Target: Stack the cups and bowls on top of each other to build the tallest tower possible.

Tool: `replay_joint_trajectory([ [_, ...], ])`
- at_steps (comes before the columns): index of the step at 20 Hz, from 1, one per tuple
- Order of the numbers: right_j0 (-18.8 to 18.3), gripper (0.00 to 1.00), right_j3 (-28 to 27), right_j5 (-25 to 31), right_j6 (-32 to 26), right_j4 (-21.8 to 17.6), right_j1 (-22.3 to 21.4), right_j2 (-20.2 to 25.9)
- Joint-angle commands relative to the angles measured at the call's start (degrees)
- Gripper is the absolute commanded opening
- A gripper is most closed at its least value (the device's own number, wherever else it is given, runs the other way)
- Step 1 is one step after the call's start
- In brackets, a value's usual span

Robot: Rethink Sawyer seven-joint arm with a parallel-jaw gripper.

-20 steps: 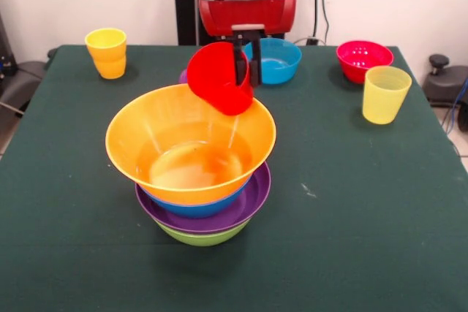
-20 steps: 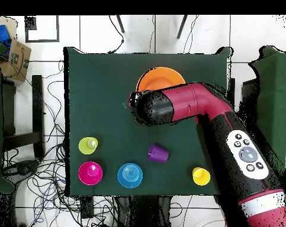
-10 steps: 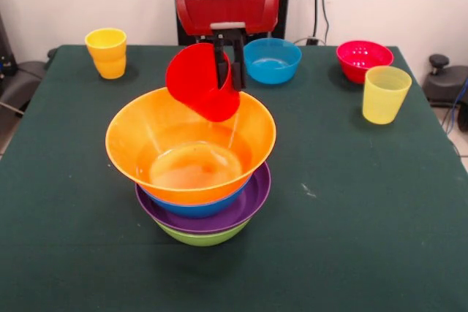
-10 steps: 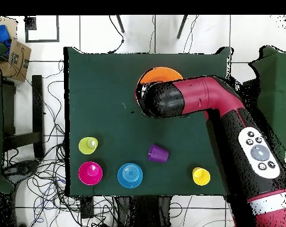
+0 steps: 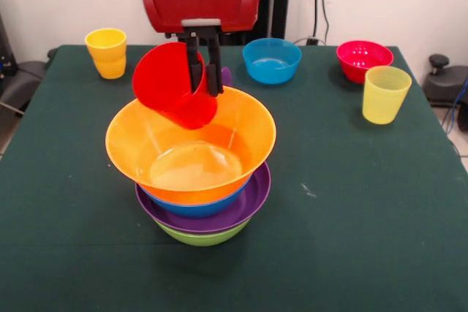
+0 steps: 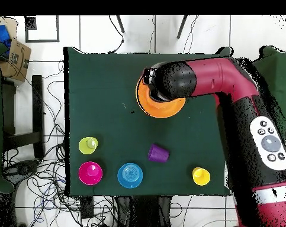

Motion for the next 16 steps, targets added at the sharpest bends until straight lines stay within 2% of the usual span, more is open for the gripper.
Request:
replay_joint_trajectory([
  [1, 2.9, 0.0, -10.4, 6.8, -19.1, -1.6, 7.9, 1.2],
  [8, 3.0, 0.0, -11.3, 6.7, -20.2, -1.7, 8.8, 0.9],
  [16, 2.4, 0.0, -5.7, 2.7, -16.6, -1.7, 6.9, 0.5],
])
